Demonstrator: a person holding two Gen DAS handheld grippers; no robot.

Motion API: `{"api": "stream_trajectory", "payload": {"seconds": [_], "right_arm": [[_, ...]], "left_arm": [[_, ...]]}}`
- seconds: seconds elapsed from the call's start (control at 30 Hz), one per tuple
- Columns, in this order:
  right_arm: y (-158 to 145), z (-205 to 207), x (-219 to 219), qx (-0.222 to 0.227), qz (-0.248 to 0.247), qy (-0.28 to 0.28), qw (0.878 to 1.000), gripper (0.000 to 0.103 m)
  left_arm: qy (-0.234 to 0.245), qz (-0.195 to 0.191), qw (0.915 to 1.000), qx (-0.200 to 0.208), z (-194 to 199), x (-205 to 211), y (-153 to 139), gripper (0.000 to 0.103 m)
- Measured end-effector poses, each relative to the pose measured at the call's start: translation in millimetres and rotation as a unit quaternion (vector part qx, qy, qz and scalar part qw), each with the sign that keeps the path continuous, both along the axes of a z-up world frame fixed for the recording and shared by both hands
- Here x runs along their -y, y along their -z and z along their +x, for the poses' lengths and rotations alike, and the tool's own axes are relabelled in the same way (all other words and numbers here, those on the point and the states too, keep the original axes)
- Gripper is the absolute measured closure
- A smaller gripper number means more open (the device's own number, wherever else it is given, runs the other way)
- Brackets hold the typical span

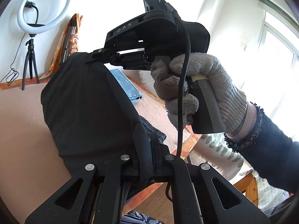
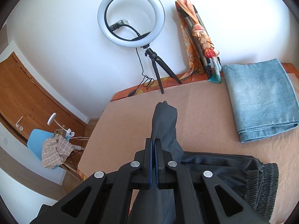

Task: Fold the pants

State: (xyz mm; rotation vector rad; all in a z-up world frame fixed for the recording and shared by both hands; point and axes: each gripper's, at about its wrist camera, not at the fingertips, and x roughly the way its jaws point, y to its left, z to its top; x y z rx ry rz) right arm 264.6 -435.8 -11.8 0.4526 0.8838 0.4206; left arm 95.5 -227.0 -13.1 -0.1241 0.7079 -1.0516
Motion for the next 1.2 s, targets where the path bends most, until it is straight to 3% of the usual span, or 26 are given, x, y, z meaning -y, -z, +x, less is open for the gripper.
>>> {"api": "stream_trajectory", "payload": {"seconds": [0.47, 0.7, 1.0, 1.2], "right_arm": [[58, -18, 116, -0.054, -0.044, 0.088, 0.994, 0.103], [86, -19, 152, -0.081, -0.053, 0.106, 0.990, 0.103], [102, -6, 152, -0.087, -0.093, 0.099, 0.987, 0.103], [115, -1, 158, -0.092, -0.108, 0.095, 0.985, 0.103]], "left_arm": [[0.082, 0.037, 0.9956, -0.023, 22, 105, 30, 0.097], [0.094, 0.057, 0.9932, -0.038, 32, 137, 51, 0.097], [0.101, 0.084, 0.9904, -0.042, 27, 144, 55, 0.091], [0.091, 0.076, 0.9922, -0.041, 29, 107, 46, 0.087]]}}
